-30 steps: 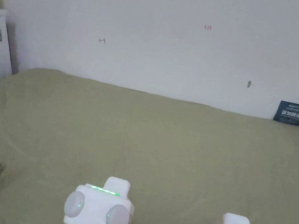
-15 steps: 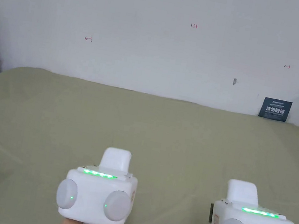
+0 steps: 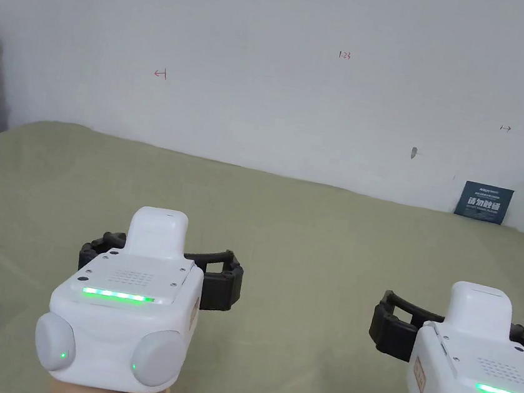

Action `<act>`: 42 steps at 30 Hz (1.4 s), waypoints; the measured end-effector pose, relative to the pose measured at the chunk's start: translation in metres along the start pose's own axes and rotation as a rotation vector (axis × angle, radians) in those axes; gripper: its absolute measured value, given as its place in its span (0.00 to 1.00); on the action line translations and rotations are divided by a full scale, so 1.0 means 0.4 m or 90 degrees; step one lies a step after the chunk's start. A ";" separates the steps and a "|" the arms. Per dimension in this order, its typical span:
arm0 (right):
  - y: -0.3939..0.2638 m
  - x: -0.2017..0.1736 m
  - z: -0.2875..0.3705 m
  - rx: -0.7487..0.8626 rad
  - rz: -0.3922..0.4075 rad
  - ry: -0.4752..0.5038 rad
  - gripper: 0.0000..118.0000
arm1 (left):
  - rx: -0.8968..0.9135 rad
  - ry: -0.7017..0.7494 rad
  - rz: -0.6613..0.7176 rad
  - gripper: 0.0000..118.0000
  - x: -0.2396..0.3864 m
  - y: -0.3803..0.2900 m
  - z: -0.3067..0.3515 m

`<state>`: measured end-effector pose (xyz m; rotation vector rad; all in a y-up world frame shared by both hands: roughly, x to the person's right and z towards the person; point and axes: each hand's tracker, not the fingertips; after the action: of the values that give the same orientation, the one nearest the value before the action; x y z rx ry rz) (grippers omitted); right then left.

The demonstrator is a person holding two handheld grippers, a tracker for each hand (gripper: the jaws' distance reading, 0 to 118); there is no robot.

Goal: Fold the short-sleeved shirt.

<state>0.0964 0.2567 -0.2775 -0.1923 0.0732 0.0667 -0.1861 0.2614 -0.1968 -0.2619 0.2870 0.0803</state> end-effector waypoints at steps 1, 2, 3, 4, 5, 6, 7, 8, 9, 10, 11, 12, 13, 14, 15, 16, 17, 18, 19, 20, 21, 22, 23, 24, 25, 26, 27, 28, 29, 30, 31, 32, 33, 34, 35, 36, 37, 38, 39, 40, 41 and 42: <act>-0.004 -0.003 0.002 0.001 0.001 0.003 0.99 | 0.010 0.014 -0.001 1.00 0.000 -0.007 0.000; -0.006 -0.002 0.002 0.002 0.001 0.006 0.99 | 0.013 0.015 -0.003 1.00 0.000 -0.006 -0.002; -0.007 -0.001 0.000 0.001 0.002 0.006 0.99 | 0.011 0.018 -0.003 1.00 -0.002 -0.006 -0.004; -0.008 0.000 -0.002 -0.002 0.005 0.003 0.99 | 0.009 0.019 0.000 1.00 -0.003 -0.006 -0.005; -0.010 -0.002 0.001 0.000 0.007 0.000 0.99 | 0.008 0.019 0.002 1.00 -0.005 -0.008 -0.007; -0.012 -0.001 0.002 0.002 0.010 -0.002 0.99 | 0.004 0.020 0.003 1.00 -0.007 -0.003 -0.008; -0.012 -0.001 0.001 0.004 0.012 -0.003 0.99 | -0.001 0.022 0.003 1.00 -0.008 -0.002 -0.011; -0.014 0.000 -0.001 0.004 0.017 -0.002 1.00 | -0.003 0.023 0.001 1.00 -0.009 -0.004 -0.013; -0.015 -0.004 0.000 0.003 0.031 0.001 1.00 | -0.005 0.025 -0.001 1.00 -0.010 -0.007 -0.016; -0.016 -0.008 -0.002 -0.004 0.037 -0.002 1.00 | -0.006 0.024 -0.002 1.00 -0.011 -0.007 -0.016; -0.018 -0.009 -0.003 -0.006 0.041 -0.001 1.00 | -0.006 0.021 -0.001 1.00 -0.014 -0.009 -0.016; -0.021 -0.010 -0.003 -0.006 0.041 0.002 1.00 | -0.003 0.016 0.004 1.00 -0.016 -0.013 -0.018; -0.024 -0.011 -0.002 -0.007 0.037 0.011 1.00 | -0.002 0.009 0.008 1.00 -0.018 -0.015 -0.019; -0.027 -0.011 -0.002 -0.006 0.033 0.015 1.00 | -0.001 0.007 0.010 1.00 -0.018 -0.015 -0.016; -0.030 -0.013 -0.003 -0.006 0.032 0.014 1.00 | -0.002 0.008 0.009 1.00 -0.017 -0.017 -0.018; -0.031 -0.016 -0.005 -0.010 0.033 0.007 1.00 | -0.003 0.008 0.005 1.00 -0.017 -0.018 -0.019; -0.031 -0.018 -0.003 -0.011 0.030 -0.004 1.00 | -0.003 0.010 -0.002 1.00 -0.016 -0.019 -0.021; -0.032 -0.017 -0.003 -0.012 0.028 -0.004 1.00 | -0.003 0.013 -0.009 1.00 -0.017 -0.019 -0.020; -0.032 -0.013 -0.003 -0.014 0.024 -0.002 1.00 | -0.001 0.014 -0.013 1.00 -0.018 -0.020 -0.020; -0.032 -0.011 -0.004 -0.015 0.019 -0.001 1.00 | -0.001 0.015 -0.014 1.00 -0.019 -0.019 -0.020; -0.032 -0.010 -0.005 -0.017 0.018 -0.001 1.00 | -0.003 0.018 -0.012 1.00 -0.021 -0.018 -0.021; -0.031 -0.008 -0.006 -0.019 0.018 -0.001 1.00 | -0.002 0.020 -0.007 1.00 -0.024 -0.016 -0.019; -0.030 -0.008 -0.007 -0.021 0.022 -0.001 1.00 | -0.001 0.020 -0.003 1.00 -0.028 -0.014 -0.019; -0.029 -0.008 -0.006 -0.018 0.027 -0.002 1.00 | 0.001 0.018 -0.002 1.00 -0.030 -0.014 -0.019; -0.028 -0.008 -0.004 -0.013 0.033 -0.004 1.00 | 0.002 0.017 -0.002 1.00 -0.030 -0.014 -0.020; -0.027 -0.009 -0.002 -0.005 0.035 -0.003 1.00 | 0.000 0.018 -0.004 1.00 -0.031 -0.012 -0.020; -0.026 -0.010 0.000 0.000 0.035 -0.001 1.00 | -0.001 0.021 -0.005 1.00 -0.031 -0.011 -0.021; -0.025 -0.011 0.002 0.003 0.036 0.002 1.00 | -0.002 0.022 -0.006 1.00 -0.031 -0.010 -0.023; -0.023 -0.010 0.005 0.006 0.034 0.008 1.00 | -0.003 0.020 -0.007 1.00 -0.032 -0.010 -0.024; -0.023 -0.010 0.007 0.009 0.029 0.012 1.00 | -0.002 0.019 -0.006 1.00 -0.032 -0.010 -0.023; -0.023 -0.010 0.008 0.009 0.028 0.017 1.00 | -0.002 0.017 -0.005 1.00 -0.033 -0.010 -0.023; -0.022 -0.011 0.008 0.008 0.028 0.018 1.00 | -0.005 0.014 -0.003 1.00 -0.033 -0.011 -0.024; -0.021 -0.011 0.008 0.007 0.027 0.016 1.00 | -0.006 0.012 -0.002 1.00 -0.032 -0.011 -0.024; -0.021 -0.010 0.008 0.006 0.025 0.016 1.00 | -0.005 0.012 -0.001 1.00 -0.032 -0.013 -0.023; -0.021 -0.010 0.008 0.006 0.024 0.016 1.00 | -0.001 0.010 -0.001 1.00 -0.032 -0.015 -0.023; -0.021 -0.009 0.007 0.007 0.023 0.017 1.00 | 0.000 0.006 -0.003 1.00 -0.032 -0.016 -0.023; -0.021 -0.007 0.007 0.008 0.022 0.016 1.00 | -0.001 0.002 -0.006 1.00 -0.033 -0.016 -0.024; -0.020 -0.006 0.007 0.009 0.020 0.012 1.00 | -0.002 0.002 -0.009 1.00 -0.033 -0.016 -0.024; -0.020 -0.006 0.007 0.010 0.019 0.010 1.00 | -0.002 0.004 -0.010 1.00 -0.033 -0.016 -0.023; -0.021 -0.008 0.007 0.009 0.020 0.002 1.00 | -0.002 0.004 -0.010 1.00 -0.033 -0.016 -0.023; -0.023 -0.009 0.004 0.009 0.028 -0.011 1.00 | -0.002 0.003 -0.009 1.00 -0.034 -0.016 -0.023; -0.025 -0.011 0.003 0.010 0.037 -0.022 1.00 | -0.001 0.003 -0.008 1.00 -0.034 -0.015 -0.022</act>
<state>0.0930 0.2468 -0.2740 -0.1731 0.0456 0.1275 -0.2009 0.2526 -0.1995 -0.2652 0.2904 0.0682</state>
